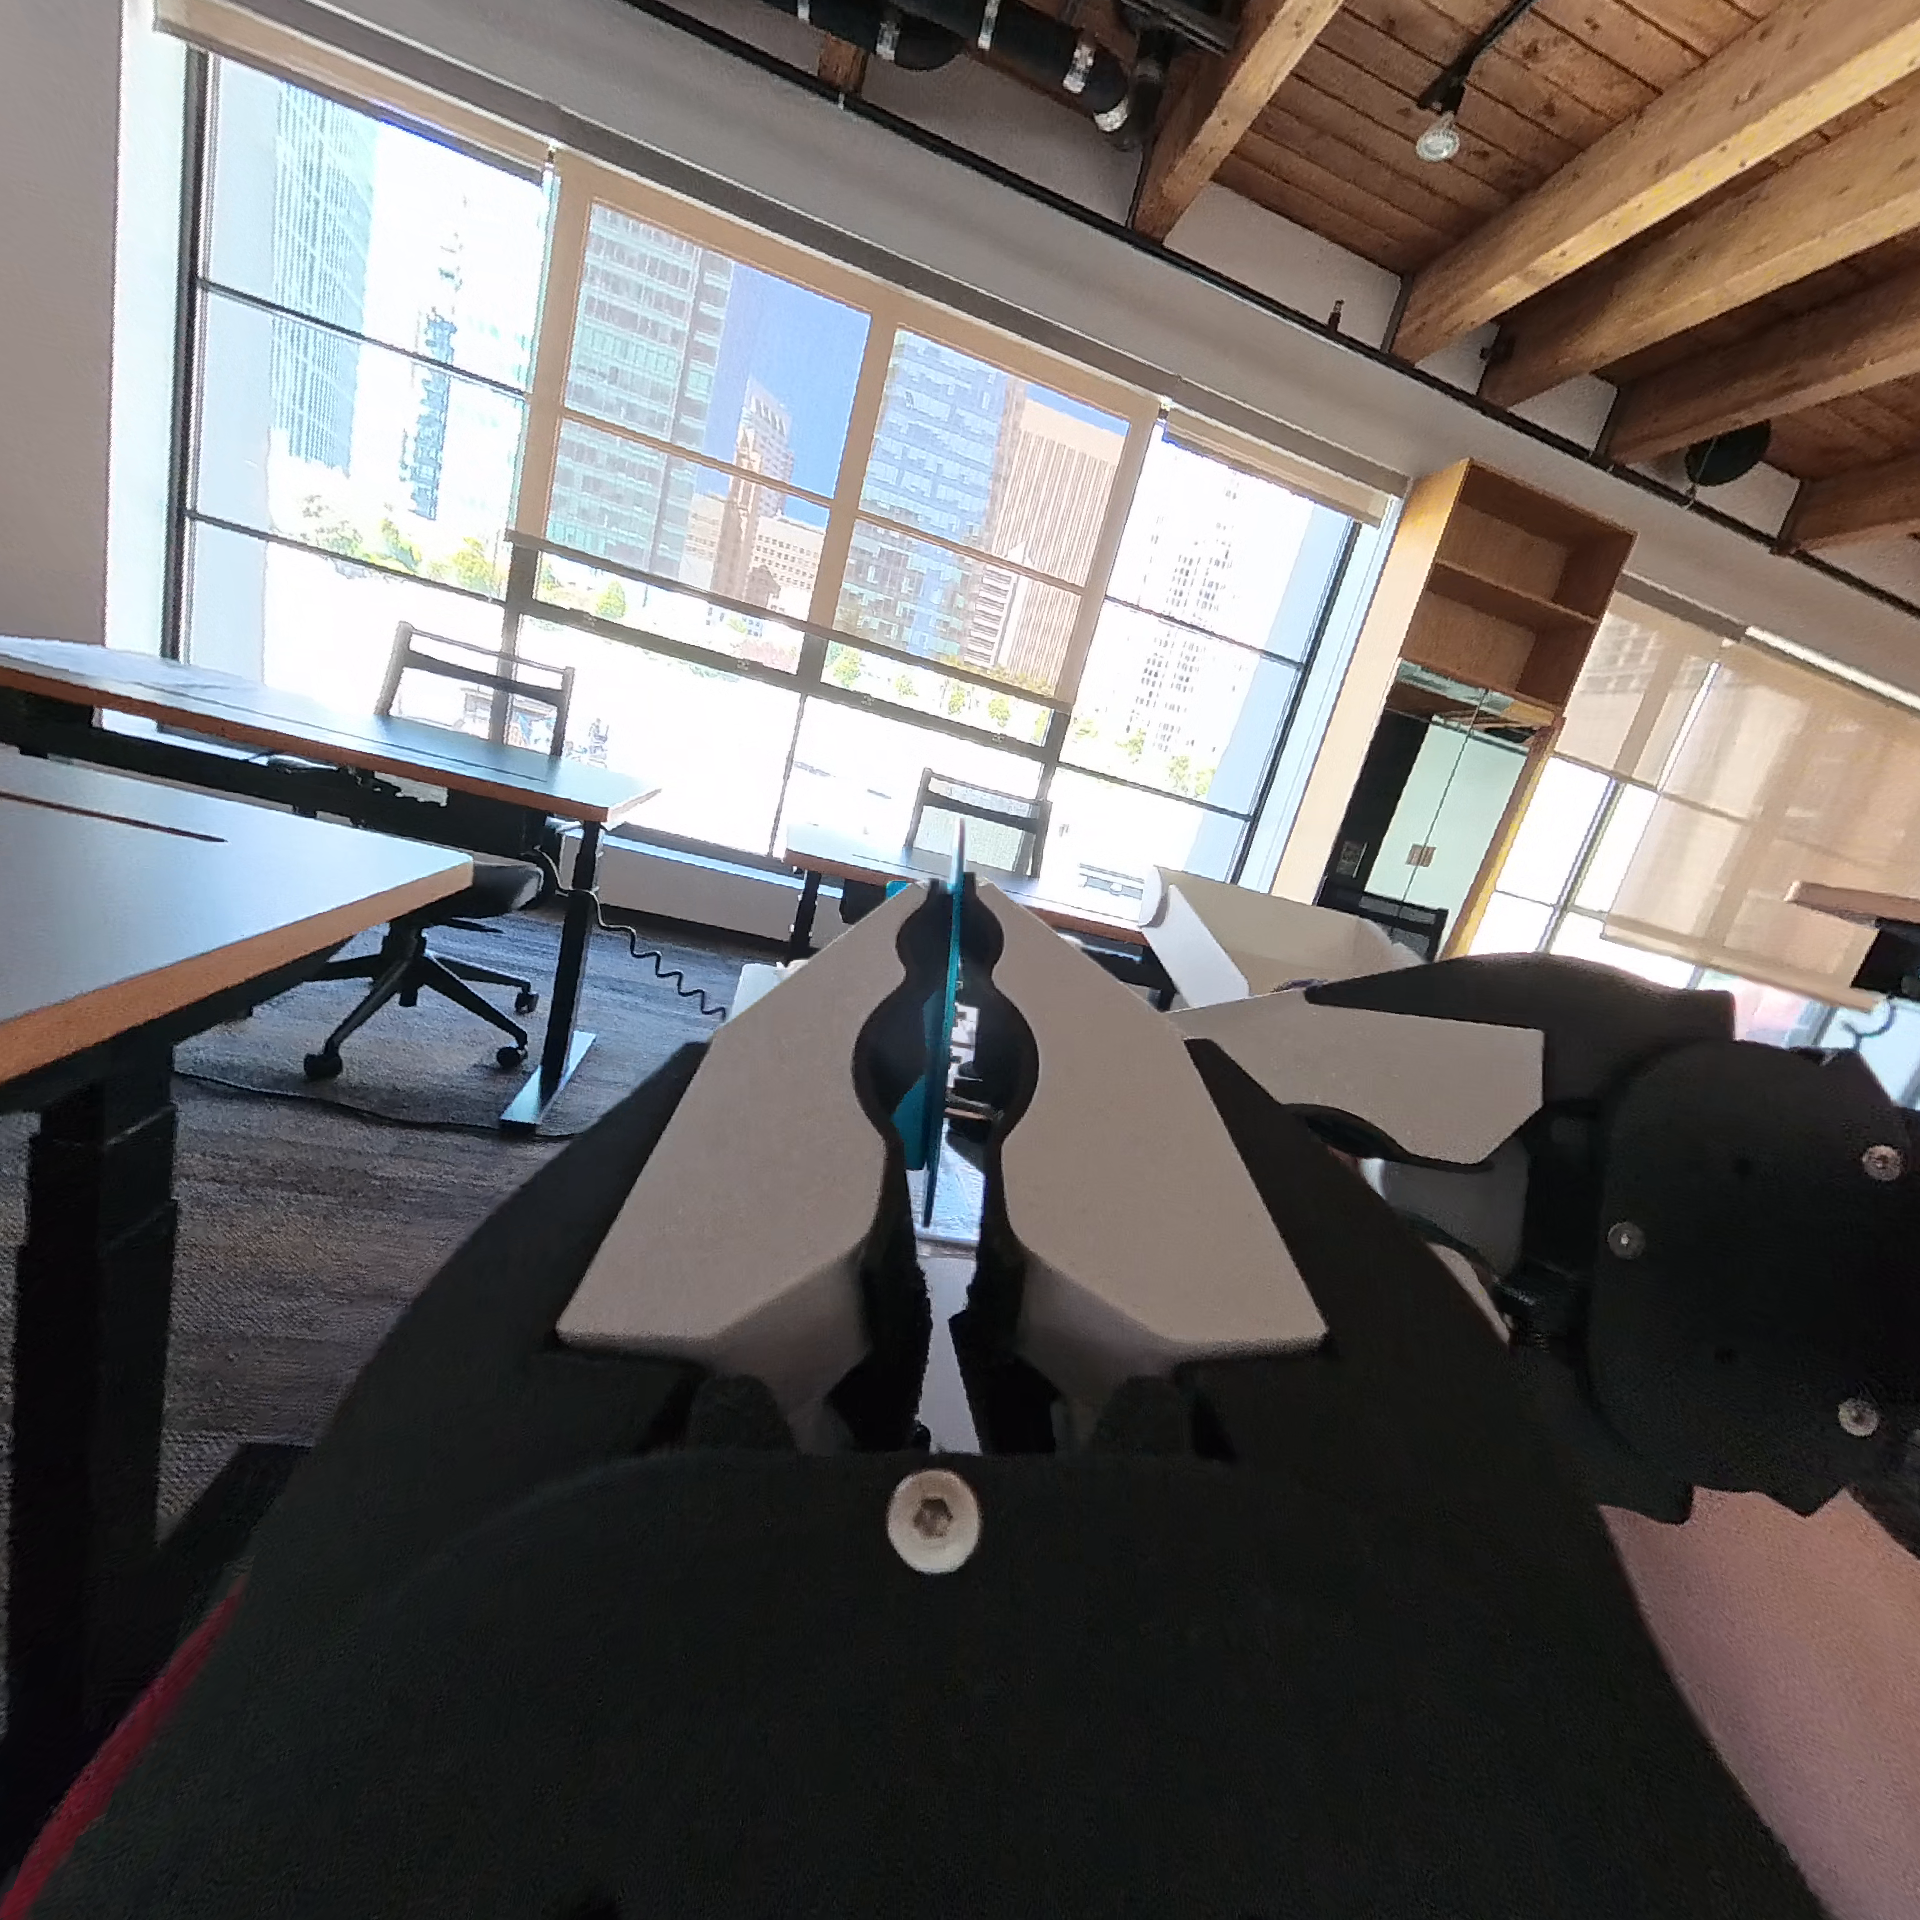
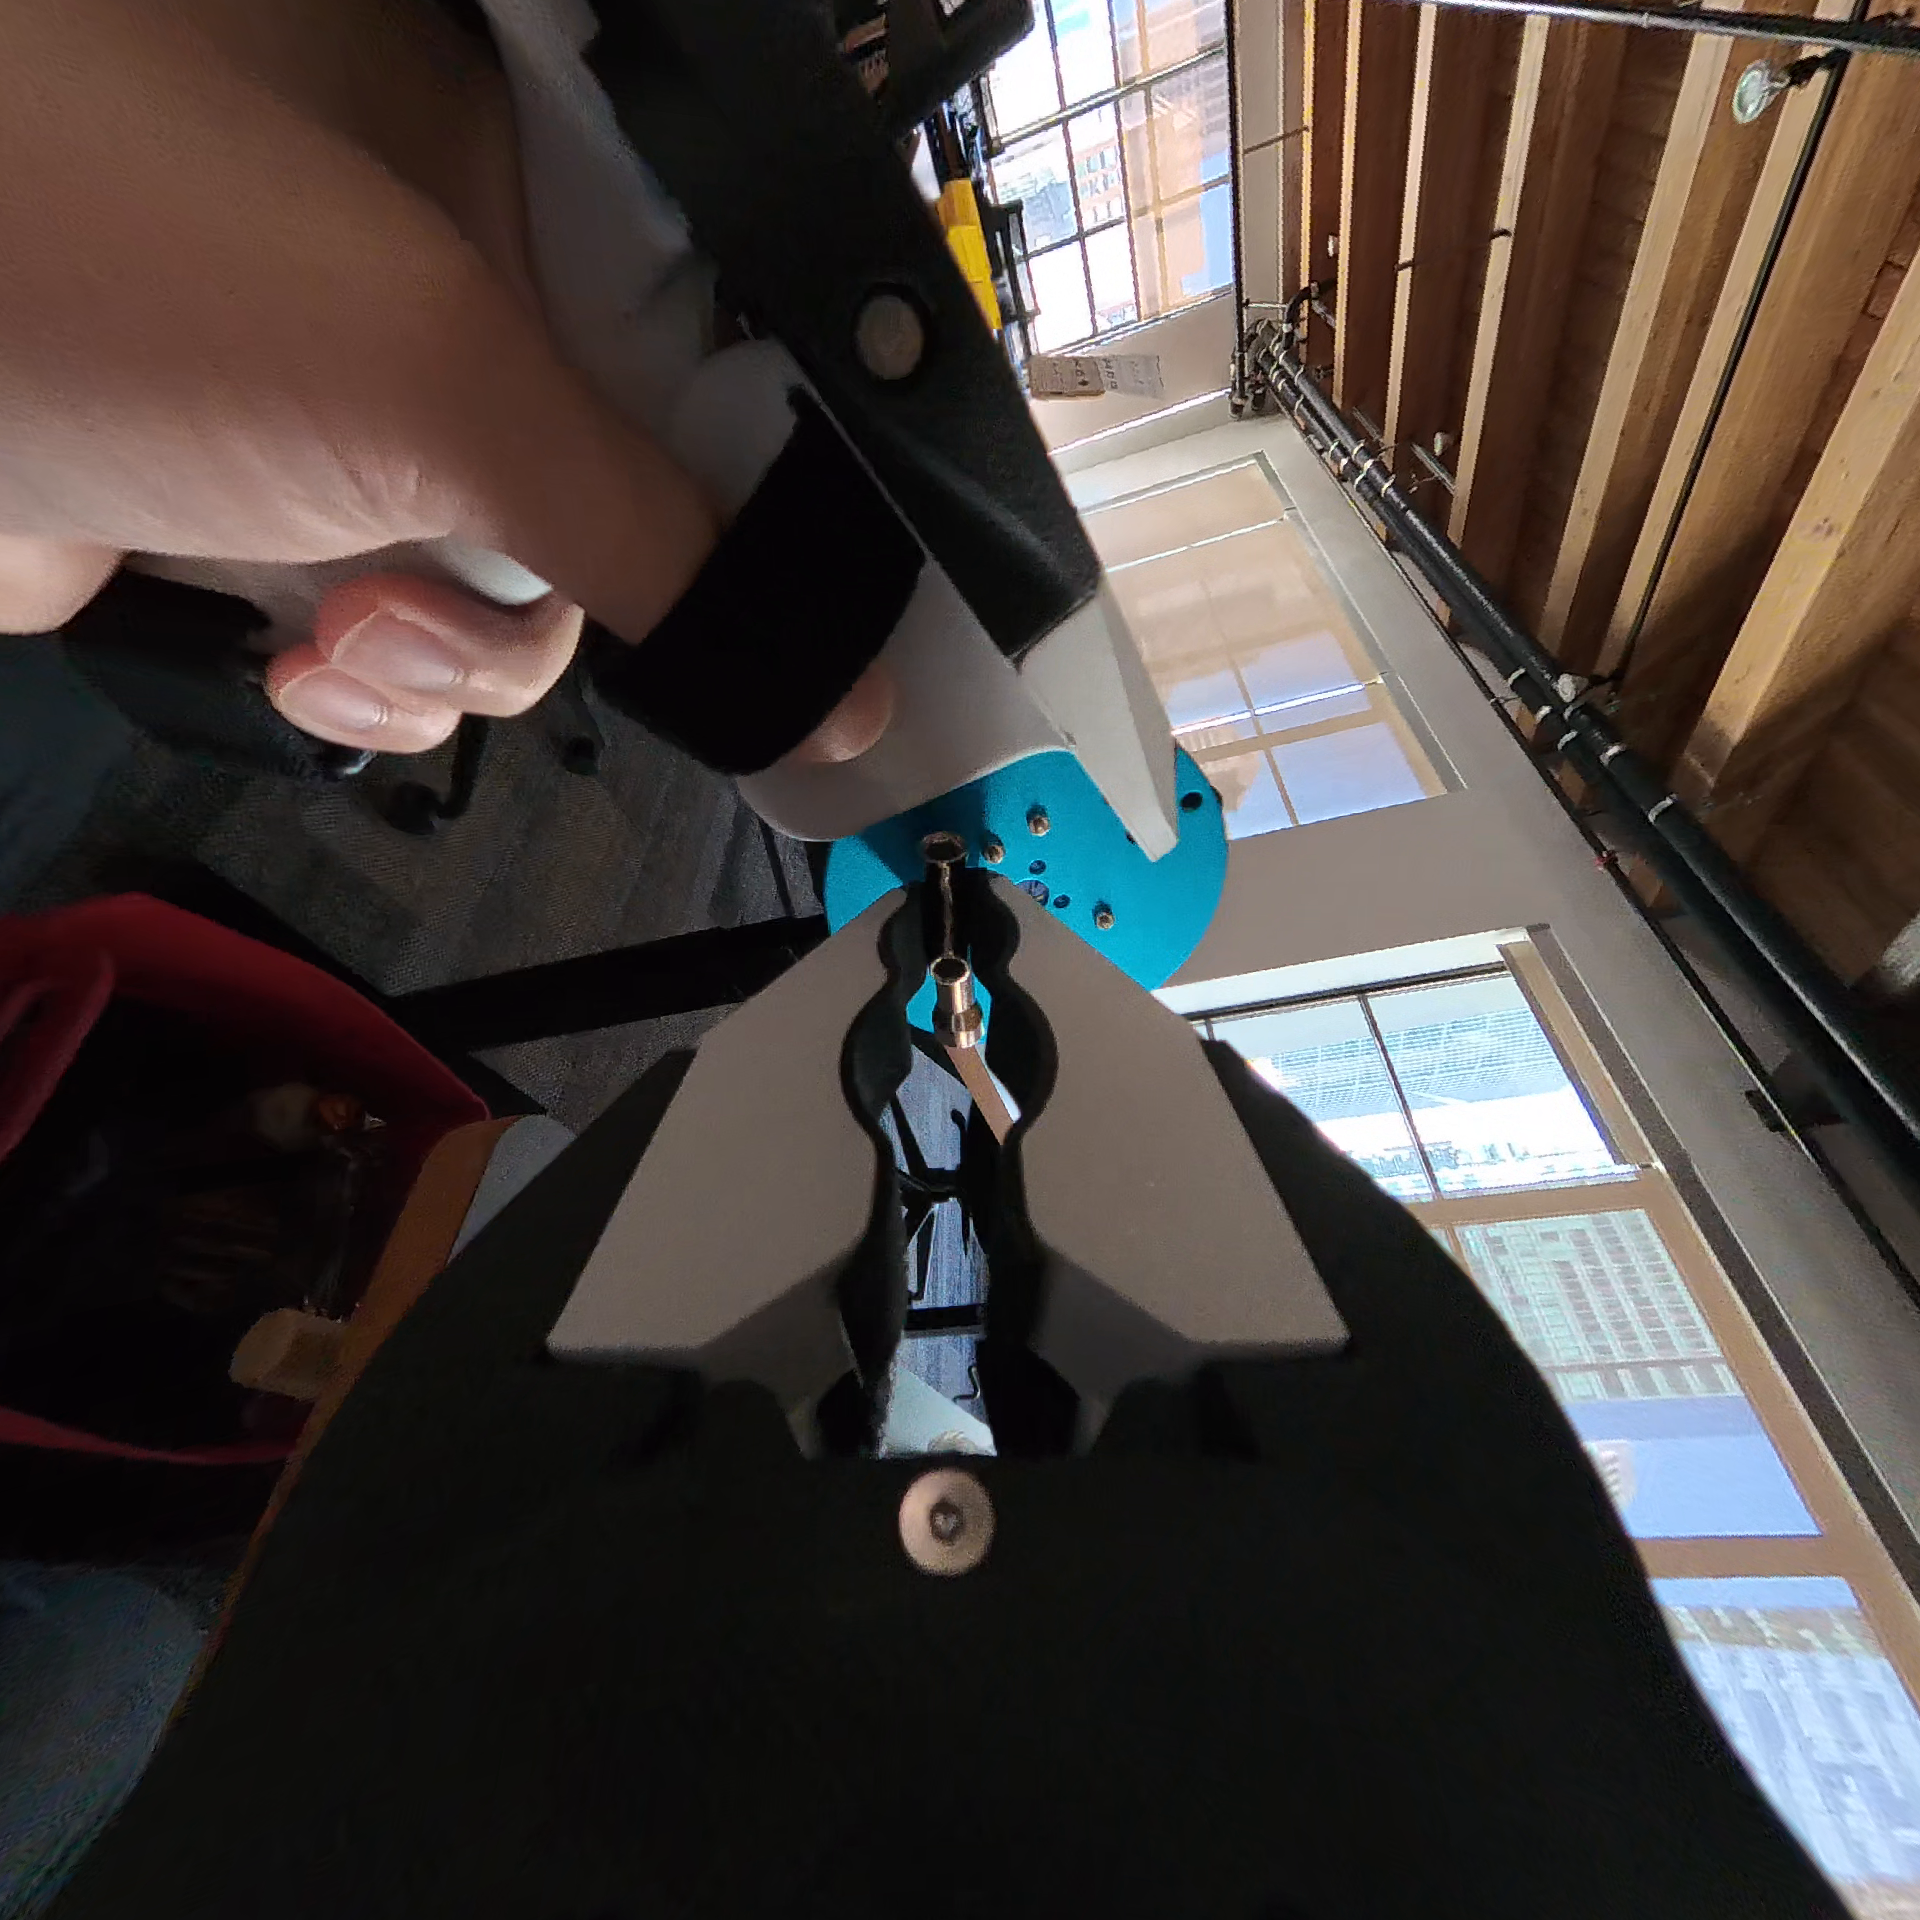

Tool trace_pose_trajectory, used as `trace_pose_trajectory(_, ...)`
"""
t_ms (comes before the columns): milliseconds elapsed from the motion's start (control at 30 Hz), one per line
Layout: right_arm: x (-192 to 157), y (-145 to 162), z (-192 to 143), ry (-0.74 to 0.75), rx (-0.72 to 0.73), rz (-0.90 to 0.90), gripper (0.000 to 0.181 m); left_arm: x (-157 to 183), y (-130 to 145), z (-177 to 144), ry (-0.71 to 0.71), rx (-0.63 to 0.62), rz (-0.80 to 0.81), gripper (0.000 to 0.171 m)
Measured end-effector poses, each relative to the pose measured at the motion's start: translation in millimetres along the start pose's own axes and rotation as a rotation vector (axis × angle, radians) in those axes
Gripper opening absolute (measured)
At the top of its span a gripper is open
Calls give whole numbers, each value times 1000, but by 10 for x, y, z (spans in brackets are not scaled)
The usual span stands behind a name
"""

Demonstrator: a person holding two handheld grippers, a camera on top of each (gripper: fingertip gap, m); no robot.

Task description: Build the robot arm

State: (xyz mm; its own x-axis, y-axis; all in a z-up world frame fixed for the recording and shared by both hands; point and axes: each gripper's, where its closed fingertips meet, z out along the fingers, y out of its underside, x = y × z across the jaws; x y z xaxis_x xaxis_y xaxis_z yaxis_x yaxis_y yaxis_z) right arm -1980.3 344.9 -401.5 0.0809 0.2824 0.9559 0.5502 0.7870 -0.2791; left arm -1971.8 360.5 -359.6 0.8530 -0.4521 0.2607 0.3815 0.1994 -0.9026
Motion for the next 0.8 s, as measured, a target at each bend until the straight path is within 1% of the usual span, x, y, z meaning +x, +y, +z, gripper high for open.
trace_pose_trajectory(100,6,-15,0,-22,-4,-14,5,-13,-20,-15,12,12,-64,0)
trace_pose_trajectory(233,-1,1,23,-15,-72,-186,7,-42,-12,-14,-4,13,-89,0)
trace_pose_trajectory(333,-22,30,50,-32,-120,-258,7,-81,23,-5,-22,3,-112,0)
trace_pose_trajectory(433,-46,74,62,-67,-170,-319,8,-82,71,15,-28,-17,-95,0)
trace_pose_trajectory(633,-40,98,13,-133,-173,-285,7,-13,81,41,4,-31,-43,0)
trace_pose_trajectory(733,-20,105,1,-118,-196,-320,8,18,73,48,0,-32,0,0)
trace_pose_trajectory(800,-8,97,5,-101,-225,-276,7,11,56,45,-3,-21,-20,0)
